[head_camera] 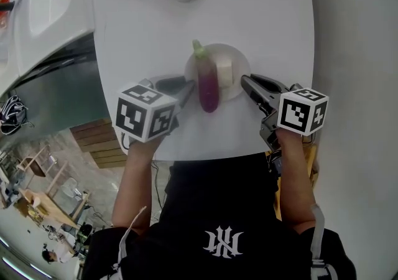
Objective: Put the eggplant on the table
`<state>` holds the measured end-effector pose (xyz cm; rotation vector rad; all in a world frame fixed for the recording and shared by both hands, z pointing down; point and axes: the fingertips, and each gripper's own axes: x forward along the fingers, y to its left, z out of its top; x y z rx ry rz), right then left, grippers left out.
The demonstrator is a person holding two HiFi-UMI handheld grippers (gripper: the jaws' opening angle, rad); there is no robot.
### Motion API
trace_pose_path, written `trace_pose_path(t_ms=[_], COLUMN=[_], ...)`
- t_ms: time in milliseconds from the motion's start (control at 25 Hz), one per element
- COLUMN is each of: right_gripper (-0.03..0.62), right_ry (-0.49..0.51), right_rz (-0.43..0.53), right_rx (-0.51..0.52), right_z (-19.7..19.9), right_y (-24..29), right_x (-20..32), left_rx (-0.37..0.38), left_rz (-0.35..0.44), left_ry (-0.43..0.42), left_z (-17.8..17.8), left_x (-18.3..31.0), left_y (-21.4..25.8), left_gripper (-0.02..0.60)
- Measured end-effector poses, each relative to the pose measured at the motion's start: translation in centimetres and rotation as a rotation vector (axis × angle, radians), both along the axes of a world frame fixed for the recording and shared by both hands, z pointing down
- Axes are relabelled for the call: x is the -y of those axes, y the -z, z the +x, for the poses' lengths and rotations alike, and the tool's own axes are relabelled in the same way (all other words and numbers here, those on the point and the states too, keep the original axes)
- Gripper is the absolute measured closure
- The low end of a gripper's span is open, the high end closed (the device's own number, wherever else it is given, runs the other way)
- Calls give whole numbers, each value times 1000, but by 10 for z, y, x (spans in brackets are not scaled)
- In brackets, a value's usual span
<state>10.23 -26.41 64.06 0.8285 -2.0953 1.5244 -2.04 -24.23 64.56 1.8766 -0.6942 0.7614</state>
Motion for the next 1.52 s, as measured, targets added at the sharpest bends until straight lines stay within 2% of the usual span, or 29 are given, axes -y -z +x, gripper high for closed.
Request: trace_pose_path(t_ms=[160, 320, 840, 960, 1120, 1240, 1360, 1400, 1440, 1520], right_gripper=[568, 558, 488, 488, 488, 496, 470, 470, 470, 496], right_ry=[3, 38, 342, 390, 437, 420, 372, 356, 340, 298], right_rz=[6, 60, 418, 501, 609, 709, 776, 787, 808, 882], right_rx=[-26, -89, -494, -553, -627, -590, -479, -429, -372, -244], right_z=[0, -4, -5, -7, -9, -18, -28, -34, -41, -56], right_y=[-2, -3, -2, -2, -6, 4, 37, 51, 69, 118], right_x=[3, 7, 12, 11, 10, 0, -45, -60, -72, -96], left_rx=[31, 57, 177, 197, 221, 208, 182, 158, 124, 26], left_rz=[5, 22, 76, 131, 290, 391, 508, 554, 606, 708], left_ry=[-30, -45, -112, -102, -92, -54, -31, -35, -48, -105], left_z=[0, -3, 2, 2, 1, -9, -17, -20, -20, -15], left_x=[4, 7, 6, 6, -1, -21, -58, -69, -76, -93], left_y=[0, 0, 0, -1, -2, 7, 30, 42, 59, 101], left_gripper=[517, 509, 480, 476, 468, 469, 476, 501, 561, 574])
